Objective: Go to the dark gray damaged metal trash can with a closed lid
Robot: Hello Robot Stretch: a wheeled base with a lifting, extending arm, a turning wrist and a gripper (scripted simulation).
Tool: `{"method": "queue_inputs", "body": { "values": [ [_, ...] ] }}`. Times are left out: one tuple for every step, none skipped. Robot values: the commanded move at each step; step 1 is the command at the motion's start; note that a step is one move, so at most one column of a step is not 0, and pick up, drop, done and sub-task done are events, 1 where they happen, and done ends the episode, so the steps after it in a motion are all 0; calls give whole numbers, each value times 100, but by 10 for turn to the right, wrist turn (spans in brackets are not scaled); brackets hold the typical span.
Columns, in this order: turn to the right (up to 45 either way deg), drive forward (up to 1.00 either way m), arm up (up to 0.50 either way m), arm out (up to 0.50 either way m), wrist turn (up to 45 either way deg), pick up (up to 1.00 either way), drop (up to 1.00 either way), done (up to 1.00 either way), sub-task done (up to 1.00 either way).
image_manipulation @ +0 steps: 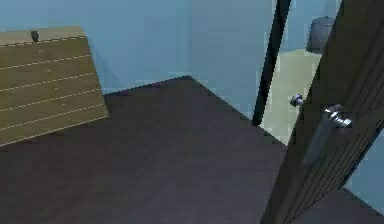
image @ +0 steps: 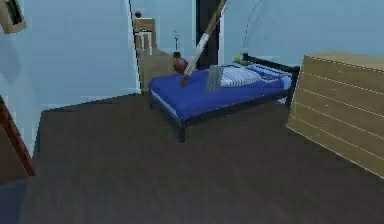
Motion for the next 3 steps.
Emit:
{"method": "queue_inputs", "body": {
  "values": [
    [450,0,0,0,0,0,0,0,0],
    [300,0,0,0,0,0,0,0,0],
    [0,65,0,0,0,0,0,0,0]
  ]
}}
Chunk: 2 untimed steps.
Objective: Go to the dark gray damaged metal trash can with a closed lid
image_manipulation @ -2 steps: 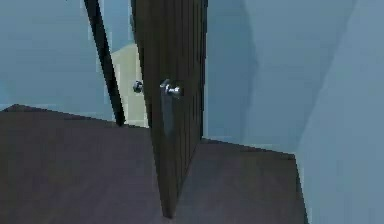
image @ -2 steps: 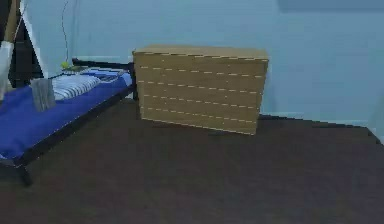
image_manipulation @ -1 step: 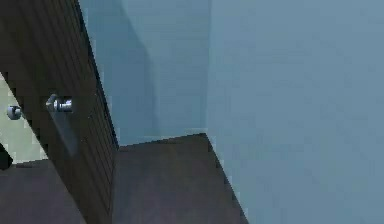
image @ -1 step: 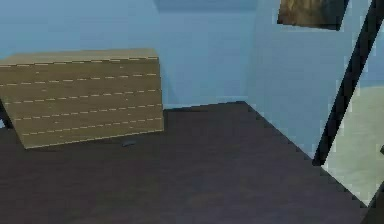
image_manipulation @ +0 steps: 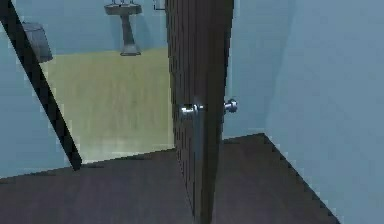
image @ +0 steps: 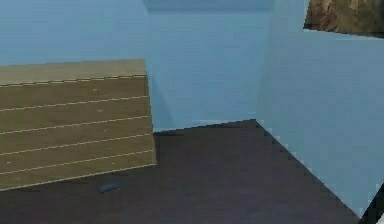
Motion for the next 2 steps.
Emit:
{"method": "queue_inputs", "body": {
  "values": [
    [450,0,0,0,0,0,0,0,0],
    [90,0,0,0,0,0,0,0,0]
  ]
}}
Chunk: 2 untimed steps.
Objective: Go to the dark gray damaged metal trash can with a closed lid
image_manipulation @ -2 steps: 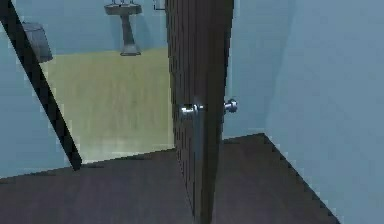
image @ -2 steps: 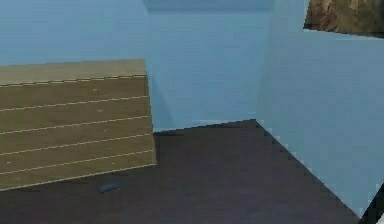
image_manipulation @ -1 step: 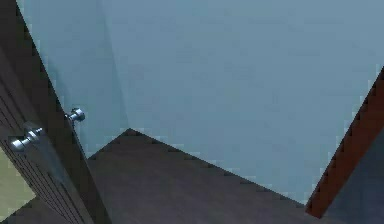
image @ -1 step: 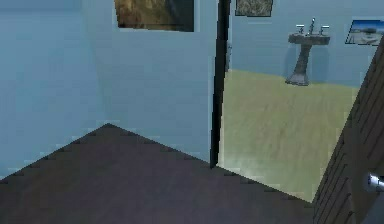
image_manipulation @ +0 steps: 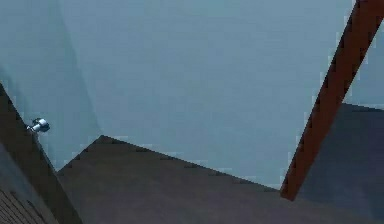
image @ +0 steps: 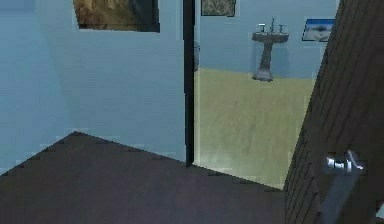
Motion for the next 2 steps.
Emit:
{"method": "queue_inputs", "body": {
  "values": [
    [0,15,0,0,0,0,0,0,0],
    [60,0,0,0,0,0,0,0,0]
  ]
}}
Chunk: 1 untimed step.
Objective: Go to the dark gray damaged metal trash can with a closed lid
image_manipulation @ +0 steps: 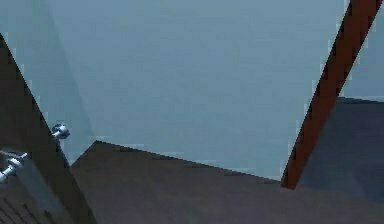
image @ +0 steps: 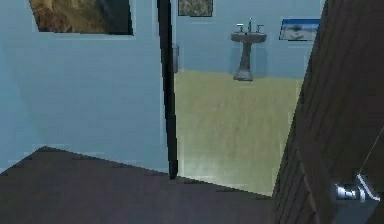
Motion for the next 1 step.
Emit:
{"method": "queue_inputs", "body": {
  "values": [
    [0,40,0,0,0,0,0,0,0]
  ]
}}
